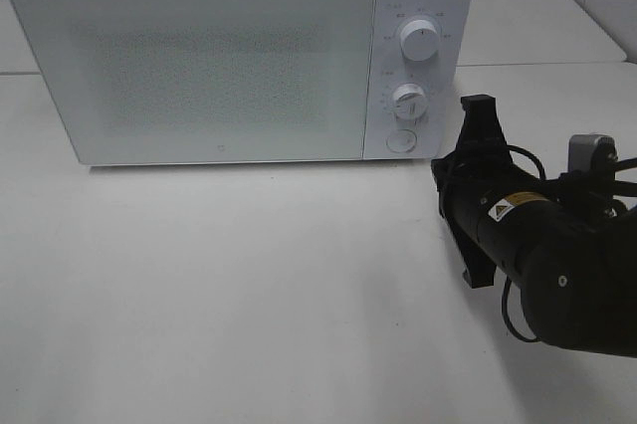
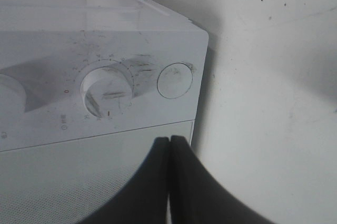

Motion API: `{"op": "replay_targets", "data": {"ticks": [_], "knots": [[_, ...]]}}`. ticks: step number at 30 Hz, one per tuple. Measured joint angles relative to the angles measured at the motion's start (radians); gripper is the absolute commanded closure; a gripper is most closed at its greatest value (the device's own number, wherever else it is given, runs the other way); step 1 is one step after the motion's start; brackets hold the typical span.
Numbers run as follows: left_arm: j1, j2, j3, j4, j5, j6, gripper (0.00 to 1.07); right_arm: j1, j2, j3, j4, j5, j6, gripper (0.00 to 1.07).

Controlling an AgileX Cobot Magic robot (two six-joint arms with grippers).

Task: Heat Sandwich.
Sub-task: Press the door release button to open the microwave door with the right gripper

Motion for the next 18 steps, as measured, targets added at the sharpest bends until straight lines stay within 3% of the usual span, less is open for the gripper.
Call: {"op": "replay_targets", "data": {"ticks": [12,18], "knots": [[0.000,0.000,0.000,0.000,0.000,0.000,0.09,0.000,0.097,-0.069,-0.005,-0.001,0.057,1.07],[0.000,0.000,0.000,0.000,0.000,0.000,0.09,-0.033,0.162,-0.123,-0.087,-0.001,0.108,1.07]]}}
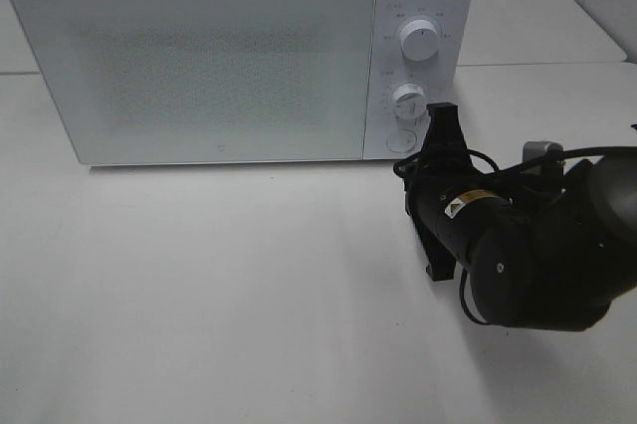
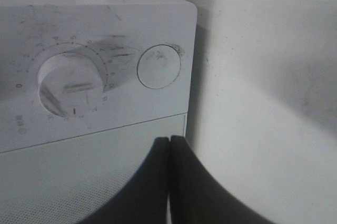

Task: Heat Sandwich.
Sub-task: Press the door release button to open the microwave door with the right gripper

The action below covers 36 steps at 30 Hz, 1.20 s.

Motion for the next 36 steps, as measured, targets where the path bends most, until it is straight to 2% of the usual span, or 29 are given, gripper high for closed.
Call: {"op": "replay_targets", "data": {"ticks": [2,11,26,36], "knots": [[0.000,0.000,0.000,0.000,0.000,0.000,0.09,-0.031,0.029,-0.032,-0.048,0.000,0.028,1.07],[0.000,0.000,0.000,0.000,0.000,0.000,0.09,-0.100,0.082,-0.097,-0.110,0.006,0.045,1.07],[0.000,0.000,0.000,0.000,0.000,0.000,0.09,-0.148,0.167,-0.188,-0.165,0.034,0.077,1.07],[0.000,0.000,0.000,0.000,0.000,0.000,0.09,-0.180,0.178,-0.208,-0.185,0.045,0.077,1.07]]}}
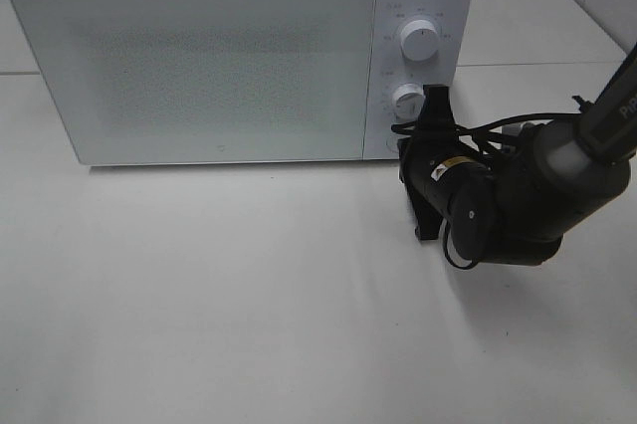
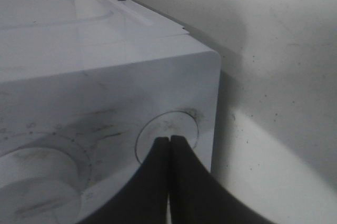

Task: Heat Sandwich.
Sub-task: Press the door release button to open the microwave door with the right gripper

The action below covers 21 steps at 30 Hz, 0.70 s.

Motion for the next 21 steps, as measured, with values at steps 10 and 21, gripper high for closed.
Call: {"op": "replay_targets", "data": {"ticks": [10,21], "knots": [[0.000,0.000,0.000,0.000,0.000,0.000,0.09,-0.008,0.012,-0.002,-0.007,-0.003,0.000,1.07],[0.000,0.000,0.000,0.000,0.000,0.000,0.09,-0.008,0.028,-0.046,-0.038,0.000,0.000,1.07]]}}
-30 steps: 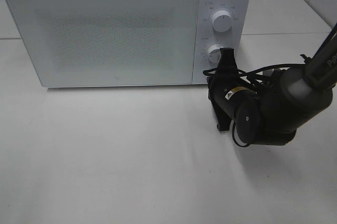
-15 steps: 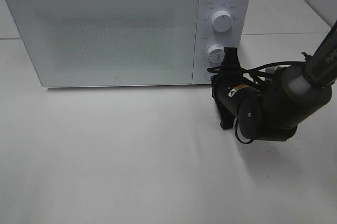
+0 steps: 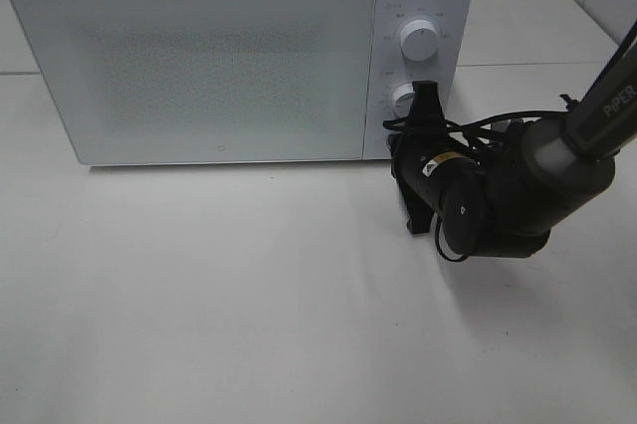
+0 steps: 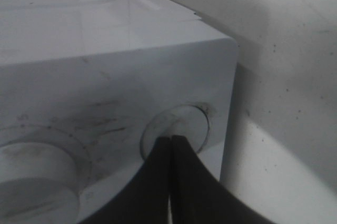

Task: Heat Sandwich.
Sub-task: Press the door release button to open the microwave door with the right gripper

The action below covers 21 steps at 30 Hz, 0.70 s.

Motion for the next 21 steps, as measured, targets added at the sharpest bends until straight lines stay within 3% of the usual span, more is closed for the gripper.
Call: {"op": "replay_targets", "data": {"ticks": [21], "knots": [[0.000,0.000,0.000,0.000,0.000,0.000,0.09,0.003,0.010,-0.104,0.171,0.102,-0.122,1.07]]}}
